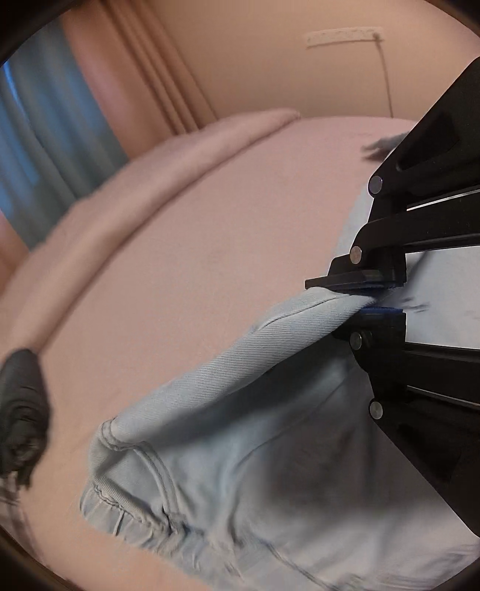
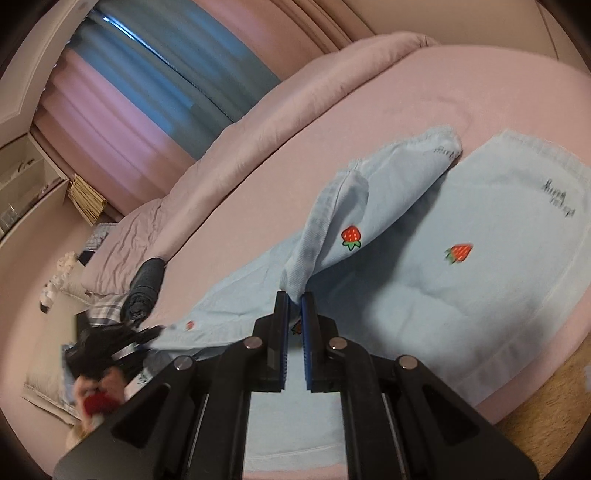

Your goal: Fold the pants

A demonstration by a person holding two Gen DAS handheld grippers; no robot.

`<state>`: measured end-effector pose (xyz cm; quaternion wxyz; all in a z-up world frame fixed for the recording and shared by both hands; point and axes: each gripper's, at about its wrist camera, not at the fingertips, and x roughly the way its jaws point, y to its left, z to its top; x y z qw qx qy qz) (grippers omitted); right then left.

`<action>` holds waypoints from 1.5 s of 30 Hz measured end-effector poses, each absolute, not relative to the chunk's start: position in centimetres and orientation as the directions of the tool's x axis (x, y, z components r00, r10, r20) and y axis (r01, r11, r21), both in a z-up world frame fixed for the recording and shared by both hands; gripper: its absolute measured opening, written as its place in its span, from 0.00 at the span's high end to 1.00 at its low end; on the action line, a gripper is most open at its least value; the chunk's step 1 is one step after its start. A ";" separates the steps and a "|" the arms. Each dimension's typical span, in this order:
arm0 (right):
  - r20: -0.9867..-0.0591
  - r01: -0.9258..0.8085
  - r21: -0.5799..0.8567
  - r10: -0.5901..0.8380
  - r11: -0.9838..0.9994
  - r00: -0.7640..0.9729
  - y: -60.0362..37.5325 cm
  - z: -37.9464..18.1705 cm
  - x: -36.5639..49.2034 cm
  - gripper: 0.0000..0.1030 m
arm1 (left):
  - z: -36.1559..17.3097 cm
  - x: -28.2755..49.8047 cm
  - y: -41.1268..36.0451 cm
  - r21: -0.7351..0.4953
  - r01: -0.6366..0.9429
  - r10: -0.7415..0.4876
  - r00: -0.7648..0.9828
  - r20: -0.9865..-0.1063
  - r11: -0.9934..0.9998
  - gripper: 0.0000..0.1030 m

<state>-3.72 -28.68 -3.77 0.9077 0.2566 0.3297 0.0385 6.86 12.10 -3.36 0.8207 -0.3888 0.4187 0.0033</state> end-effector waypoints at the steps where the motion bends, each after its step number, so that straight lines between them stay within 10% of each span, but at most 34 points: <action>1: -0.576 0.098 0.489 0.236 0.867 0.782 -29.0 -3.7 -4.1 0.93 | -2.4 5.2 12.0 -0.655 -0.301 -0.330 0.676 -0.659 0.693 0.95; 13: -0.800 0.234 0.337 0.147 0.912 0.582 -30.8 -7.5 -5.2 0.84 | -8.7 -3.9 9.7 -0.546 -0.301 -0.307 0.577 -0.757 0.781 0.95; 17: -0.792 0.244 0.239 0.043 0.940 0.609 -30.7 -4.5 -3.7 0.38 | -8.3 -3.4 9.4 -0.536 -0.303 -0.301 0.569 -0.765 0.788 0.95; 19: -0.752 0.231 0.177 -0.020 0.957 0.659 -30.3 -2.8 -2.5 0.35 | -8.4 -3.8 9.3 -0.526 -0.297 -0.291 0.574 -0.765 0.797 0.95; 27: -0.788 0.126 -0.165 -0.207 0.978 0.579 -29.9 -5.7 8.6 0.42 | -8.4 -3.0 9.1 -0.567 -0.279 -0.347 0.562 -0.751 0.775 0.95; 32: -0.806 0.053 -0.193 -0.189 0.980 0.561 -31.6 -7.7 10.0 0.89 | -7.4 -2.6 11.8 -0.633 -0.291 -0.393 0.582 -0.712 0.717 0.87; 45: -0.640 0.148 0.074 -0.067 0.986 0.766 -34.2 2.0 9.5 0.91 | -6.2 -2.9 18.0 -0.625 -0.463 -0.255 0.636 -0.728 0.628 0.59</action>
